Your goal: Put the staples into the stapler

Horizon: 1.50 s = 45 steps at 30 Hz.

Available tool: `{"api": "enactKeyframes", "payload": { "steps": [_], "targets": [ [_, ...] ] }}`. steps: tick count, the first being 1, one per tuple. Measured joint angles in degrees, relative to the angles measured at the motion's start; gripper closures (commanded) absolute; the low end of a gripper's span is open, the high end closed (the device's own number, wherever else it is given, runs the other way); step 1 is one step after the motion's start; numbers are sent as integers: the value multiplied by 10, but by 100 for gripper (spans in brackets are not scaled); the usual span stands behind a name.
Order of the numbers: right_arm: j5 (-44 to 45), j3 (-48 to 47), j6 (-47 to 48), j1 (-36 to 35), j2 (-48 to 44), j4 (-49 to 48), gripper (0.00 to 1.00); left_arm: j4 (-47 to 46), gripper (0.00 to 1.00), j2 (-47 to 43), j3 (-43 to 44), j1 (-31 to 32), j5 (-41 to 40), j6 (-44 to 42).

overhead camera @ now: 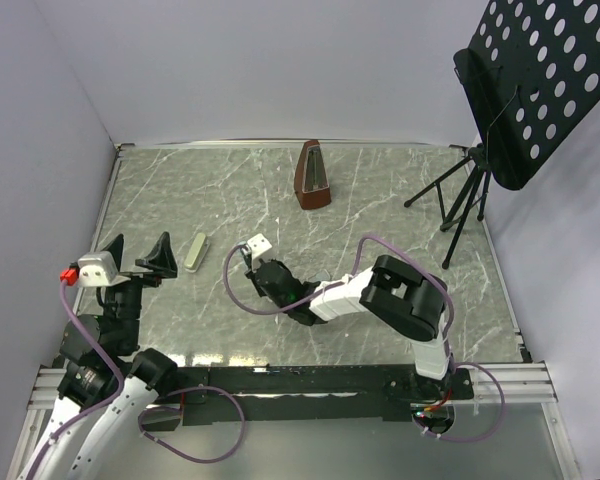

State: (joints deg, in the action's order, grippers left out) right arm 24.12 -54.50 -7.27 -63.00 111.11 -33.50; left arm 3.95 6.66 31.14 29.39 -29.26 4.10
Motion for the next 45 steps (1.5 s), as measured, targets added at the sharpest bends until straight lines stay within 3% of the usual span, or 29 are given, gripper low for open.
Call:
{"api": "enactKeyframes", "payload": {
  "steps": [4, 6, 19, 24, 27, 34, 39, 45],
  "targets": [
    [20, 2, -4, -7, 4, -5, 84, 0, 1, 3, 0, -5, 8, 1],
    [23, 3, -9, -7, 4, -5, 71, 0, 1, 5, 0, -6, 10, 1],
    [41, 14, -19, -7, -1, 3, 31, 0, 1, 15, 0, -13, 18, 3],
    [53, 16, -25, -3, -57, 62, 17, 0, 0, 19, 0, -16, 24, 7],
    [50, 16, -39, 11, -108, 113, 0, 0, 1, 23, 0, -19, 25, 11],
    [-26, 10, -108, 104, -213, 281, 0, 1, 1, 26, 0, -29, 27, 12],
    [-103, -31, -137, 196, -223, 433, 0, 1, 1, 28, 0, -37, 30, 13],
    [-170, -125, -113, 229, -212, 609, 13, 1, 0, 36, 0, -49, 36, 15]
  ]
}}
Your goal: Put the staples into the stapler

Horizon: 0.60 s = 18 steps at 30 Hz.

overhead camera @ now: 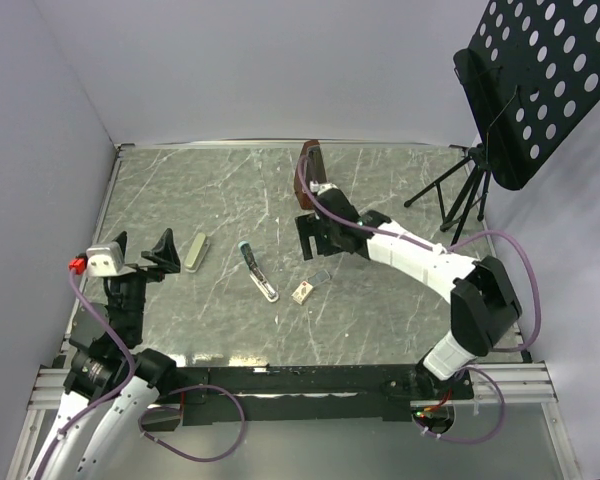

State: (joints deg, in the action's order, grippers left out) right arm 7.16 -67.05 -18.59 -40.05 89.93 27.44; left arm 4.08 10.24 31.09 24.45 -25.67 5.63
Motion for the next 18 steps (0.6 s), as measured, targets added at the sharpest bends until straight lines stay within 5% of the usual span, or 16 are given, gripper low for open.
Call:
{"api": "enactKeyframes", "payload": {
  "steps": [7, 18],
  "targets": [
    [-50, -87, 19, 1, 76, 101, 44, 0, 1, 6, 0, -24, 13, 3],
    [-80, -110, 44, 1, 156, 162, 59, -4, 1, 6, -1, -41, 20, 11]
  ]
}}
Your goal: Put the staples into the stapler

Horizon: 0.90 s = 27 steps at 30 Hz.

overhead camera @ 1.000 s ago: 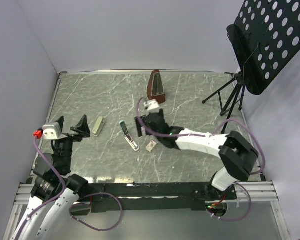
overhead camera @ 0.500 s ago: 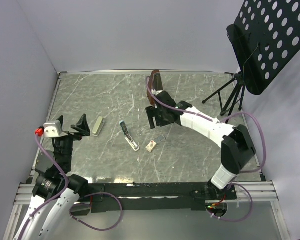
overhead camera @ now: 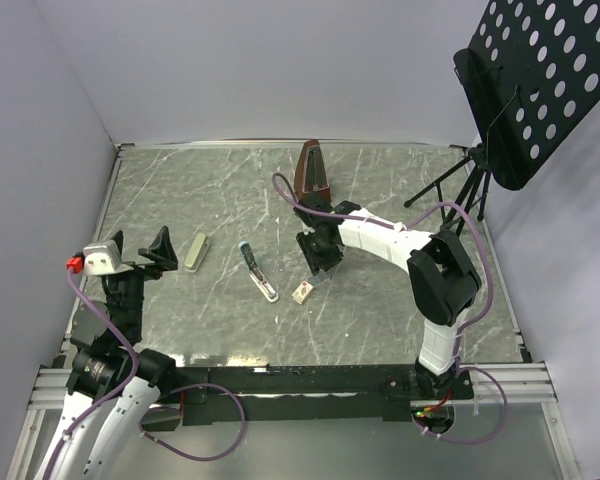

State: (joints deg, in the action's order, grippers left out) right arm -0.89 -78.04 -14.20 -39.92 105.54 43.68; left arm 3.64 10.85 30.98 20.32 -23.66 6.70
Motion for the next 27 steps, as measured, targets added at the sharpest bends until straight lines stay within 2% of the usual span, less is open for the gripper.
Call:
{"api": "enactKeyframes", "payload": {
  "steps": [27],
  "targets": [
    [33, -5, 37, -15, 53, -6, 66, -4, 1, 22, -6, -5, 5, 0]
  ]
}}
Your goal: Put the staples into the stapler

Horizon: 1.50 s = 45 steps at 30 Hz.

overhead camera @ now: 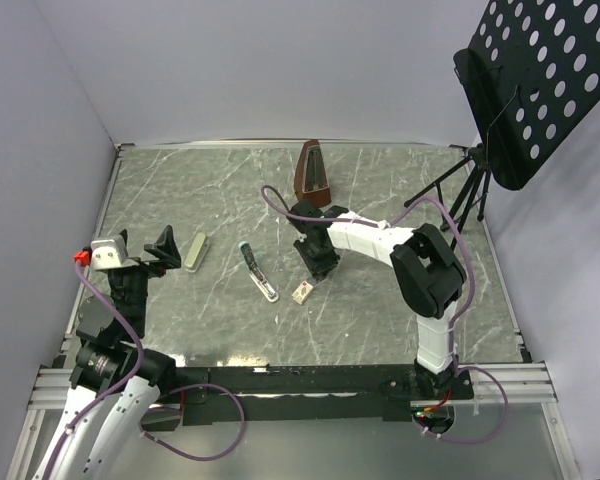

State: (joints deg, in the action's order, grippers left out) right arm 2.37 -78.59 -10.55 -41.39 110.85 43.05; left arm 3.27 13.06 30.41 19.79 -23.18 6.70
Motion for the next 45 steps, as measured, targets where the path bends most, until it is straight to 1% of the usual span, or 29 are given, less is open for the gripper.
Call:
{"api": "enactKeyframes", "payload": {
  "steps": [6, 14, 27, 34, 36, 45],
  "targets": [
    [9, -3, 1, -9, 3, 0, 69, 0, 0, -1, 0, 0, 0, 0],
    [25, -3, 2, -25, 3, 0, 69, 0, 1, -2, 0, 0, 0, 0],
    [26, -3, 9, -33, 3, -1, 69, 0, 1, -10, 0, 0, 1, 0],
    [26, -3, 12, -39, 3, -1, 75, 0, 1, -10, 0, 0, 5, 1],
    [27, -3, 13, -39, 3, -1, 75, 0, 1, -10, 0, 0, 5, 1],
    [26, -3, 11, -44, 7, -2, 70, 0, 1, -10, 0, 0, 9, 1]
  ]
}}
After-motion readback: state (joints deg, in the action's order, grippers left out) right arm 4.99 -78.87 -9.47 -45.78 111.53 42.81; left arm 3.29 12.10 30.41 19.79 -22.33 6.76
